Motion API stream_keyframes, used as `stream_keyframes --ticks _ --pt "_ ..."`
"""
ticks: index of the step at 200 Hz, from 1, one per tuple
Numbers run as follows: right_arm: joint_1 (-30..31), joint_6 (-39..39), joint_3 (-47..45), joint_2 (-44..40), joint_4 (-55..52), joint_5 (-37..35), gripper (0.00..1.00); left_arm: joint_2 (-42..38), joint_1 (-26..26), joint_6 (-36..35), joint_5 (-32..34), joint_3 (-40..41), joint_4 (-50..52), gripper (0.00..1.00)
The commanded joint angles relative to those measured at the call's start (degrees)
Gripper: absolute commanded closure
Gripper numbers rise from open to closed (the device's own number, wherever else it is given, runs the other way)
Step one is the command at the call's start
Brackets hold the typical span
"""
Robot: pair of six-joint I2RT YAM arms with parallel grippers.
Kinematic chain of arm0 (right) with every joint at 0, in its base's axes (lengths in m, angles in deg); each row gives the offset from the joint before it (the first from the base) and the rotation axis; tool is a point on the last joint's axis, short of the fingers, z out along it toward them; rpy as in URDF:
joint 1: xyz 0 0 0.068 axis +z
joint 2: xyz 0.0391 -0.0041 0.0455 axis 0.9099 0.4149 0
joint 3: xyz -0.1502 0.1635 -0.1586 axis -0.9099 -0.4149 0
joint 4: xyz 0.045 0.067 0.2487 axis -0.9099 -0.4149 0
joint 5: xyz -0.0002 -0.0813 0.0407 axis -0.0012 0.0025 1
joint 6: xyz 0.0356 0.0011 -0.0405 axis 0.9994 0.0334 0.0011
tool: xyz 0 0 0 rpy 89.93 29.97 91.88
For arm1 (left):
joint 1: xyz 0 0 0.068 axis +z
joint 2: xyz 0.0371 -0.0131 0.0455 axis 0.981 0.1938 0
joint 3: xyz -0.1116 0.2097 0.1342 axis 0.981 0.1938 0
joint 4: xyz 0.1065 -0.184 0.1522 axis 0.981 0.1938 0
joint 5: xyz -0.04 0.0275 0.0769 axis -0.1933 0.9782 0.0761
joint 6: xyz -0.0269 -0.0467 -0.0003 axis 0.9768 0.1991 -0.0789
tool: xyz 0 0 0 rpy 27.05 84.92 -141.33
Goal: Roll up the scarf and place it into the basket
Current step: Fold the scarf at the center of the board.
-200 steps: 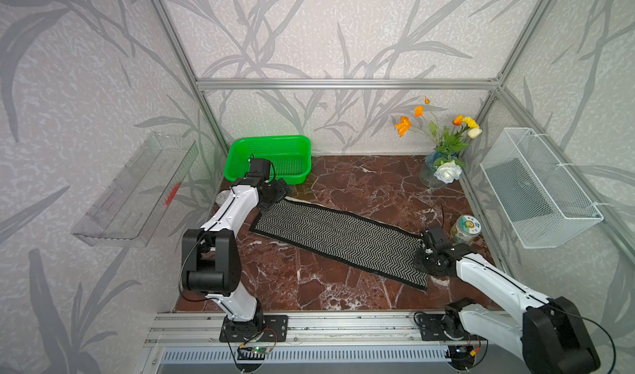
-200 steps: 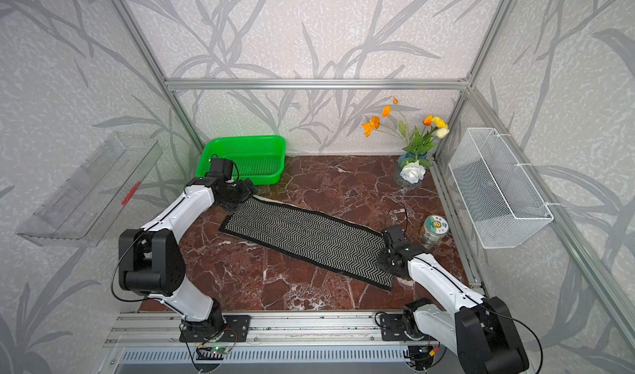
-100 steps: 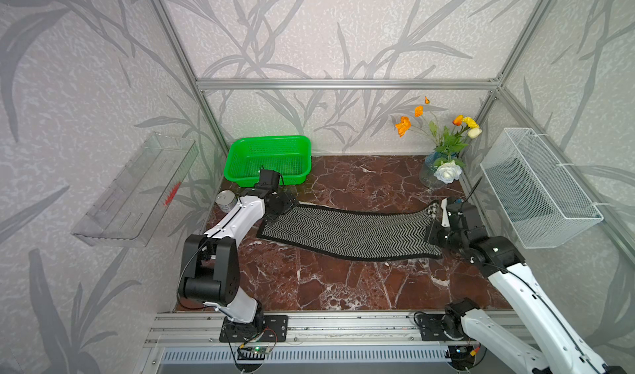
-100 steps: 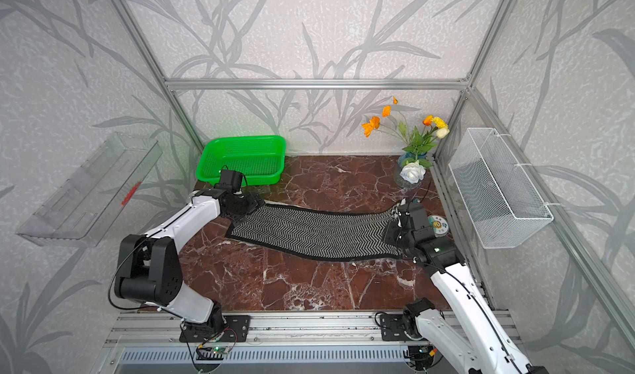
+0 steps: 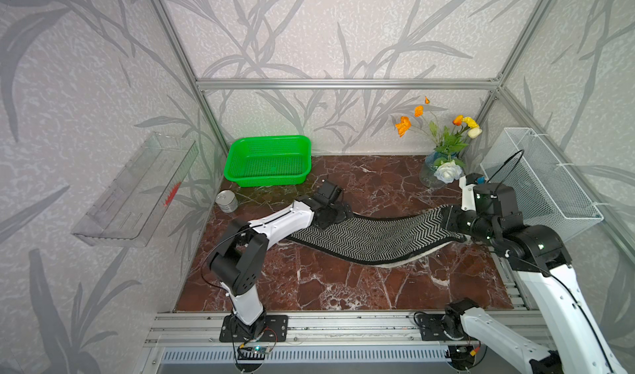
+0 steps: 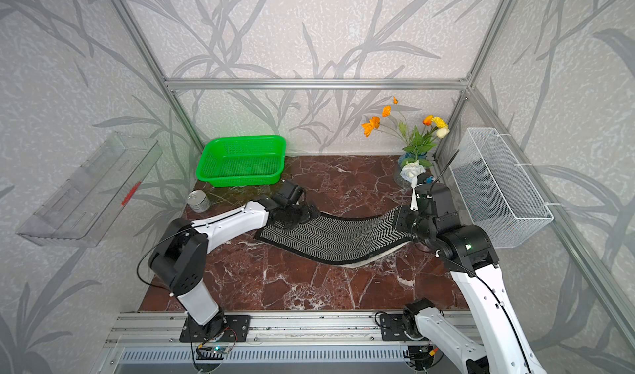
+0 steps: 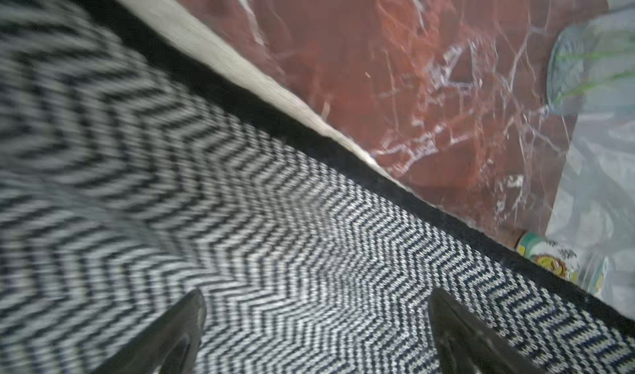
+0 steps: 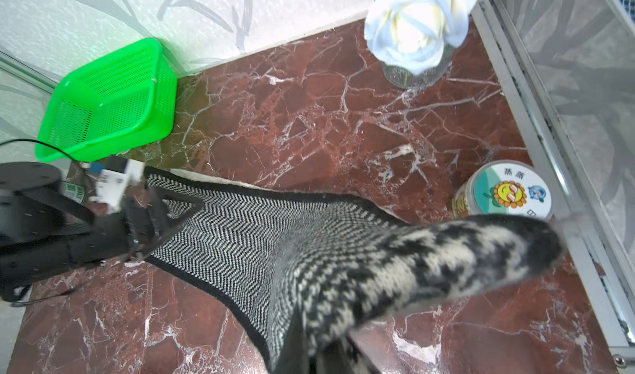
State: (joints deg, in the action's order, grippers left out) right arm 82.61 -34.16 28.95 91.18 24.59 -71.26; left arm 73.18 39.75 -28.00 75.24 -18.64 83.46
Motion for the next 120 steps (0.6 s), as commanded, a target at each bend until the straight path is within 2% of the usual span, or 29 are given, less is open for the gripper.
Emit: stream_keyframes --ticks 1,36,67,120 --pt "-0.25 -1.00 1.66 2.27 0.54 2.62 1.00 6.76 -5.38 2.78 -1.09 -7.85 -2.75 0.00" --pt "-0.25 -2.61 3.11 4.77 2.31 3.72 1.00 17.88 -13.31 4.25 -3.36 -21.37 -0.65 0.00" --pt "-0.25 -4.30 4.93 6.43 5.20 3.46 1.00 23.74 -19.47 7.94 -2.77 -27.05 -3.53 0.00" --pt "0.52 -5.10 8.37 12.18 9.44 9.37 1.00 33.15 -22.98 10.30 -1.41 -41.15 -4.73 0.00"
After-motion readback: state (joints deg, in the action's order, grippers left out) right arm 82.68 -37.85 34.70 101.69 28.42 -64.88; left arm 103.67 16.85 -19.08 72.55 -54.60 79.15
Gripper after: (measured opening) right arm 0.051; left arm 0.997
